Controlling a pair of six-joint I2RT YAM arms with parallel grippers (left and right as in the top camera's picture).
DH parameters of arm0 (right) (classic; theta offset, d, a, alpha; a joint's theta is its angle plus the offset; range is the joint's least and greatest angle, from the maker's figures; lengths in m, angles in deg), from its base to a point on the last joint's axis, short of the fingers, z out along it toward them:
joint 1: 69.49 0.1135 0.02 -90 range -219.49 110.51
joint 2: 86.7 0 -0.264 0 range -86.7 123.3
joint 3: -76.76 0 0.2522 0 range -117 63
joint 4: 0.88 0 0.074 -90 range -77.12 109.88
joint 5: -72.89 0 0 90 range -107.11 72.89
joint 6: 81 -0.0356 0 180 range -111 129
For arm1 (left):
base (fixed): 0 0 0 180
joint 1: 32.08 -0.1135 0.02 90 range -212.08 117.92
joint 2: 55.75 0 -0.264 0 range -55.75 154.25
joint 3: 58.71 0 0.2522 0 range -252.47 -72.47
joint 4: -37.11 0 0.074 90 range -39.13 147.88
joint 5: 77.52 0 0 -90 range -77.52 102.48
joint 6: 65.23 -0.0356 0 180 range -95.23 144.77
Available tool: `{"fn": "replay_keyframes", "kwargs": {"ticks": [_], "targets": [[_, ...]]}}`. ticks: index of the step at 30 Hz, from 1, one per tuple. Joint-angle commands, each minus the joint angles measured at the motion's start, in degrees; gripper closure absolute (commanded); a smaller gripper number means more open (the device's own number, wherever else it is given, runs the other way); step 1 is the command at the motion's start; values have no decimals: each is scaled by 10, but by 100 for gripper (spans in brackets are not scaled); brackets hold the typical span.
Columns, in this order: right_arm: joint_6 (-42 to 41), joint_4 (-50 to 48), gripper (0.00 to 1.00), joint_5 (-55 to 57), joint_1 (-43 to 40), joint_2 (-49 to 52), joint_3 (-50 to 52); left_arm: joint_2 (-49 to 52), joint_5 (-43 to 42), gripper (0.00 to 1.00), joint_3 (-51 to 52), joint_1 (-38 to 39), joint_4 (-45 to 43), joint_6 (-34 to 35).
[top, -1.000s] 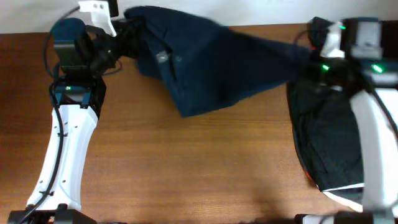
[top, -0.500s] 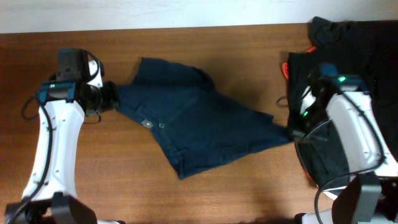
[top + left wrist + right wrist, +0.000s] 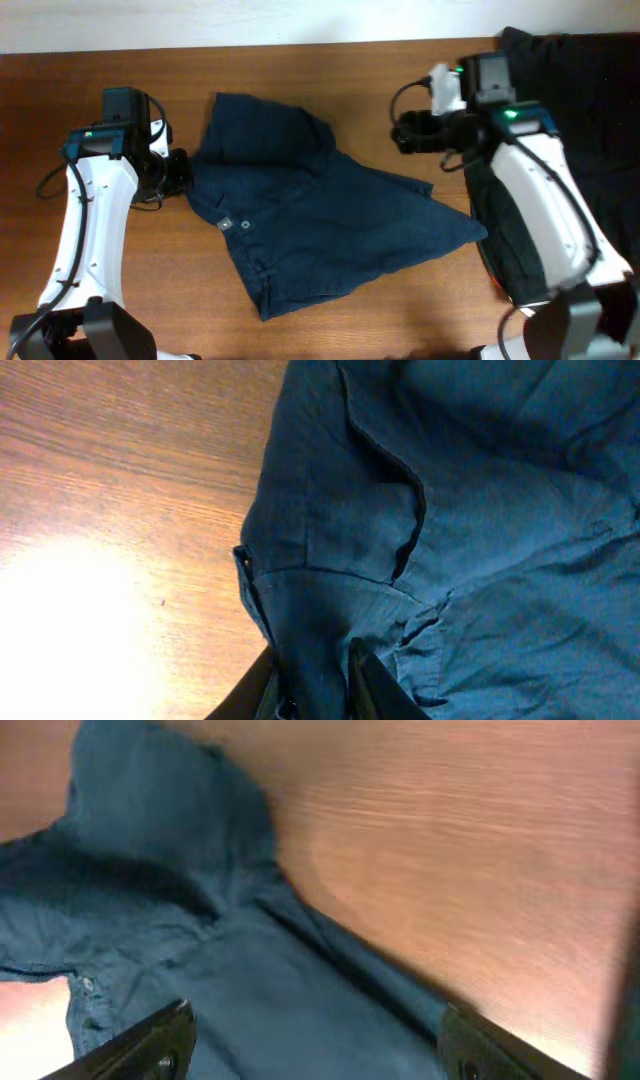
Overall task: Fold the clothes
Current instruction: 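Lay the shorts flat on the table center and release both grippers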
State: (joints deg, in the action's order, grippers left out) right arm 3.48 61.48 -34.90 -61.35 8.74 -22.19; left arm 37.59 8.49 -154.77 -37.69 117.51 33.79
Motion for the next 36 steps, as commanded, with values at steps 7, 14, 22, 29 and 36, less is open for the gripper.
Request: {"fn": "replay_keyframes", "kwargs": {"ticks": [7,14,22,29,36], "targets": [[48,-318,18,32,128,224,-18,35,3,80,-2,-1,1,-3],[-9,-487,42,58,162,328,-18,37,1,80,-2,-1,1,-3],[-9,-465,85,65,162,333,-18,37,-3,80,-2,-1,3,-3],[-59,-376,96,89,98,231,-91,37,-3,80,-2,-1,-45,-3],[-145,98,76,153,10,137,-142,37,-22,81,-2,-1,-108,-3]]}}
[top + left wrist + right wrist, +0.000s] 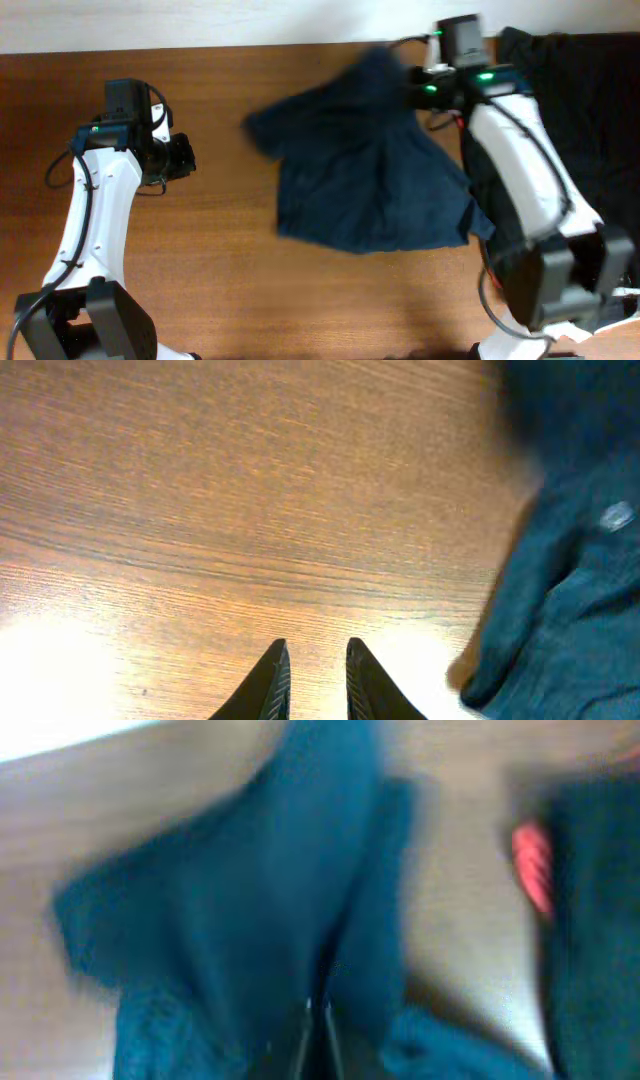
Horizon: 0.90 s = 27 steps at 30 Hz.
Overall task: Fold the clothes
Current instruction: 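Lay the shorts flat on the table center and release both grippers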
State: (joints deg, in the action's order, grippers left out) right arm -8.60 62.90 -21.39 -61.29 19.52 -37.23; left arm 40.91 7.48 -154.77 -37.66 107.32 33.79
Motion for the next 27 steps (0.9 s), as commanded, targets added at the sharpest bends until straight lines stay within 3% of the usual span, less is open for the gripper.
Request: {"fn": "replay_keyframes", "kwargs": {"ticks": [1,3,5,8,10,13,14,15,18,22,23,24,25,26,27], "targets": [[-24,110,75,19,9,36,10,4,-12,81,-2,-2,-15,-3],[-22,136,57,38,7,43,18,4,-14,80,-2,-2,-40,-3],[-22,139,40,78,7,43,18,4,-74,79,-2,-2,-51,-3],[-22,141,32,93,-1,42,17,7,-118,61,5,12,-30,-3],[-22,166,31,86,-7,37,5,13,-118,38,24,39,-37,-4],[-17,217,26,86,-12,16,-17,42,-118,28,51,78,-56,-4],[-17,234,21,86,-16,7,-22,54,-122,28,57,89,-64,-4],[-17,253,9,86,-21,-3,-27,75,-140,27,64,105,-75,-7],[-18,295,1,86,-43,-18,-30,125,-197,27,65,136,-89,-23],[-18,332,0,75,-76,-19,-30,190,-224,28,65,185,-124,-23],[-18,338,0,75,-81,-19,-30,199,-224,32,65,194,-128,-23],[-17,341,0,75,-86,-19,-30,207,-224,51,65,206,-127,-23],[-17,341,1,75,-87,-19,-30,208,-212,79,65,211,-124,-23],[-17,341,1,75,-87,-19,-30,207,-183,100,64,212,-118,-23],[-17,341,1,75,-87,-19,-30,206,-144,100,61,205,-104,-25]]}}
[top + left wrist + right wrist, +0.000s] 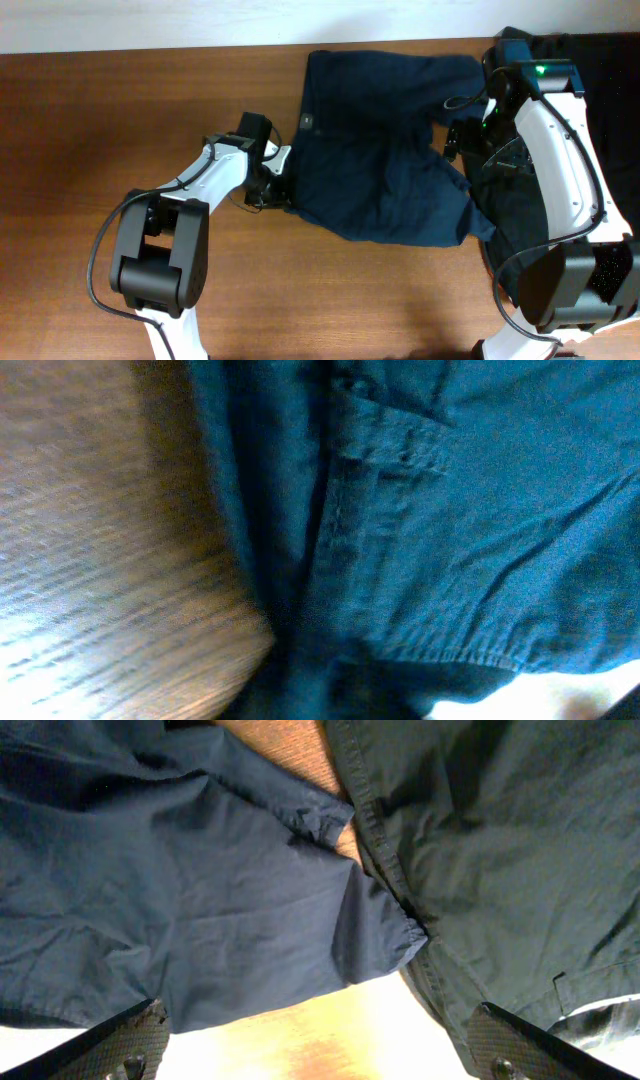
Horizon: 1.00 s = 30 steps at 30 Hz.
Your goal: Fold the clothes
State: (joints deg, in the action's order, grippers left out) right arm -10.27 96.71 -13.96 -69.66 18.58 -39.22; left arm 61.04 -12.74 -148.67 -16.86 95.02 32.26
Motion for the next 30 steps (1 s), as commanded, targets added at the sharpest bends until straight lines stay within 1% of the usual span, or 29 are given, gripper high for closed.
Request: {"fn": "replay_keyframes", "kwargs": {"ticks": [1,2,3,4,5,6,7,8,9,10,12,14,15,16,18,19,20,21,24,25,26,28,29,30], "targets": [[5,4,1,1,-3,-10,-10,2,114,100,-14,-23,49,-9],[10,5,1,1,-3,-10,-9,-8,152,100,-35,-62,85,-9],[10,6,1,1,-3,-10,-8,-20,157,100,-49,-96,104,-7],[10,9,1,1,-3,-9,-6,-35,159,100,-55,-133,115,10],[10,11,1,1,-3,-9,-3,-49,173,100,-56,-168,128,56],[10,12,1,-1,-2,-9,4,-61,192,100,-55,-208,159,137],[10,14,1,-10,-2,-8,10,-64,179,100,-55,-243,185,174],[19,17,1,-32,-2,-7,17,-63,159,100,-53,-262,197,173],[36,16,1,-60,-2,-6,28,-63,158,100,-45,-273,207,164],[43,14,1,-86,-2,-6,42,-63,158,100,-38,-274,217,148],[43,1,1,-102,0,-6,69,-63,158,100,-21,-263,228,147],[43,-62,1,-124,7,-5,102,-64,158,100,2,-245,231,148],[58,-130,1,-138,17,-5,126,-64,158,100,12,-239,230,148],[62,-171,2,-140,25,-3,144,-64,158,100,20,-237,231,148],[68,-270,17,-157,46,7,186,-64,159,100,33,-237,240,148],[68,-323,21,-170,56,14,205,-64,158,100,40,-237,241,148],[67,-350,25,-173,62,18,214,-64,159,100,46,-236,241,148],[60,-389,27,-179,70,27,224,-64,158,100,53,-236,239,148],[6,-438,27,-180,78,61,225,-64,160,100,59,-236,231,148],[-16,-448,26,-183,78,76,225,-64,160,100,59,-236,226,148],[-30,-455,22,-182,78,87,225,-64,160,100,59,-235,223,148],[-73,-497,21,-186,78,118,225,-64,160,100,59,-231,206,148],[-84,-509,23,-187,78,125,225,-64,160,100,59,-228,201,148],[-106,-529,34,-191,78,138,225,-64,160,100,59,-221,195,148]]}}
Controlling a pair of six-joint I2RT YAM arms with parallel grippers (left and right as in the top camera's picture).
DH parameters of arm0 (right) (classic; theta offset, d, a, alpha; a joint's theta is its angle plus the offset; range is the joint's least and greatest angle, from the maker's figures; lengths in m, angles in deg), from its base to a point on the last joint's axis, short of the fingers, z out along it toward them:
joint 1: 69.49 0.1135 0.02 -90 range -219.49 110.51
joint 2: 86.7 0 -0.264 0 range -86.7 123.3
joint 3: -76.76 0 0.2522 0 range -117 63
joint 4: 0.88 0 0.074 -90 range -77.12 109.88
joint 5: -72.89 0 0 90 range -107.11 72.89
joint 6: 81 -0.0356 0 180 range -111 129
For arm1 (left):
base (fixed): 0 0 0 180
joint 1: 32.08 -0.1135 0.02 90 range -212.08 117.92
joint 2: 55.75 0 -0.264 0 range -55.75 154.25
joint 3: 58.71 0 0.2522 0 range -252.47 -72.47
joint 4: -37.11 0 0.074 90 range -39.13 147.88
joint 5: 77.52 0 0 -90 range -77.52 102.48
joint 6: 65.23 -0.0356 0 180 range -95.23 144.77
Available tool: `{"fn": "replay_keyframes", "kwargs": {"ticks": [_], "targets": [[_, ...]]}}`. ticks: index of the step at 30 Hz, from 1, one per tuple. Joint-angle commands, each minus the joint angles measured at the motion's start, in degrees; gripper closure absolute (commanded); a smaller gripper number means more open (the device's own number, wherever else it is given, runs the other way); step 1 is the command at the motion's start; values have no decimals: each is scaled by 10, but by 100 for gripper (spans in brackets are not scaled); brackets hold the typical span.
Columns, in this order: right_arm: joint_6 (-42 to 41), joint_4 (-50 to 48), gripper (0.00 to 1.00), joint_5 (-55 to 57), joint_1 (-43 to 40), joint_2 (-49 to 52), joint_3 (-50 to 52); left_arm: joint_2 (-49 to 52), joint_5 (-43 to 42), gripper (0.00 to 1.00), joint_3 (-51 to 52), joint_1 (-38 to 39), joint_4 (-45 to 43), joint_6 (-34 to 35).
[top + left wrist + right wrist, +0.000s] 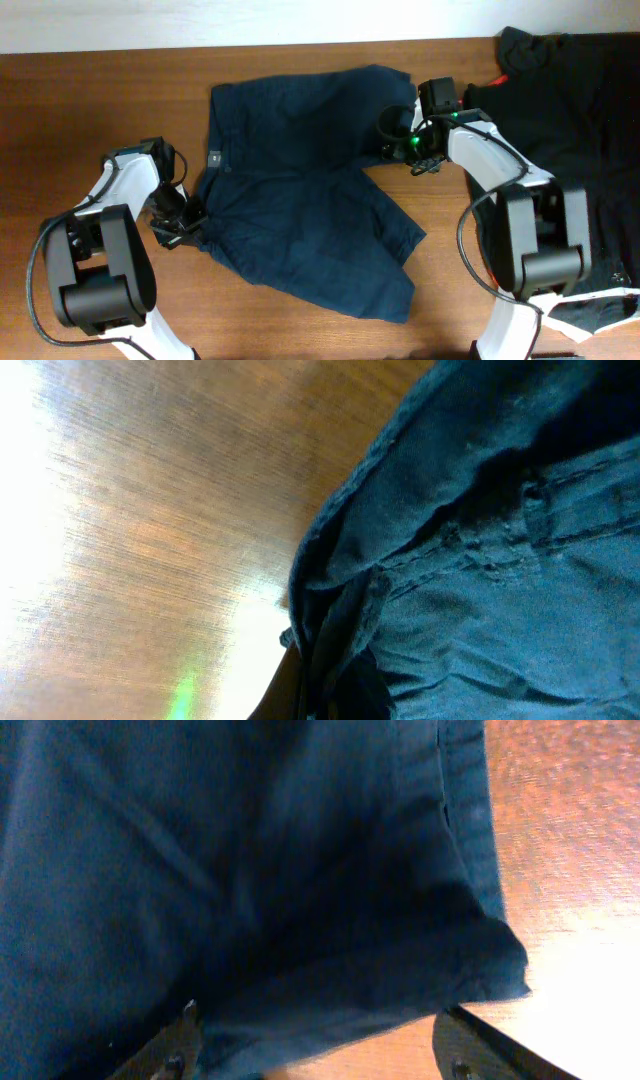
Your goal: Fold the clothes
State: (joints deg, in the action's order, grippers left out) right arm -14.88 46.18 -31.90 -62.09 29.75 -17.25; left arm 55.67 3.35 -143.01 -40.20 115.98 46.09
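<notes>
Navy shorts (pixel 300 190) lie spread on the wooden table (pixel 90 110), waistband to the left and legs to the right. One leg runs along the back, the other slants toward the front right. My left gripper (pixel 185 215) is shut on the lower waistband corner; the left wrist view shows its fingers (pixel 330 685) pinching bunched cloth (pixel 480 560). My right gripper (pixel 395 135) stands open at the back leg's hem, and that hem (pixel 470 950) lies between its wide-spread fingers (pixel 185 1025).
A pile of black clothes (pixel 580 120) covers the table's right end, with a bit of red (pixel 500 82) at its edge. Bare wood lies to the left and along the front. Both arms reach in from the front corners.
The shorts lay bunched at the back right; now they are further left and spread flat. My left gripper, still shut on them, has moved left. My open right gripper went from the black pile to the leg hem.
The shorts lay crumpled at centre-left, my left gripper shut on their edge and my right open. Then my right gripper held them up at the back right, the left free. Then my left held their edge again, right open. Now they lie spread.
</notes>
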Motion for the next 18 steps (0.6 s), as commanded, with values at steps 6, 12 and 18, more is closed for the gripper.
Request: {"fn": "replay_keyframes", "kwargs": {"ticks": [6,12,18], "targets": [[-85,-173,96,13,-4,74,4,-10,-1,100,3,42,-72,37],[-18,-193,78,17,-37,74,-128,-10,-28,100,3,12,-140,141],[38,307,1,46,-41,71,-275,-10,-46,99,3,20,-159,109]]}}
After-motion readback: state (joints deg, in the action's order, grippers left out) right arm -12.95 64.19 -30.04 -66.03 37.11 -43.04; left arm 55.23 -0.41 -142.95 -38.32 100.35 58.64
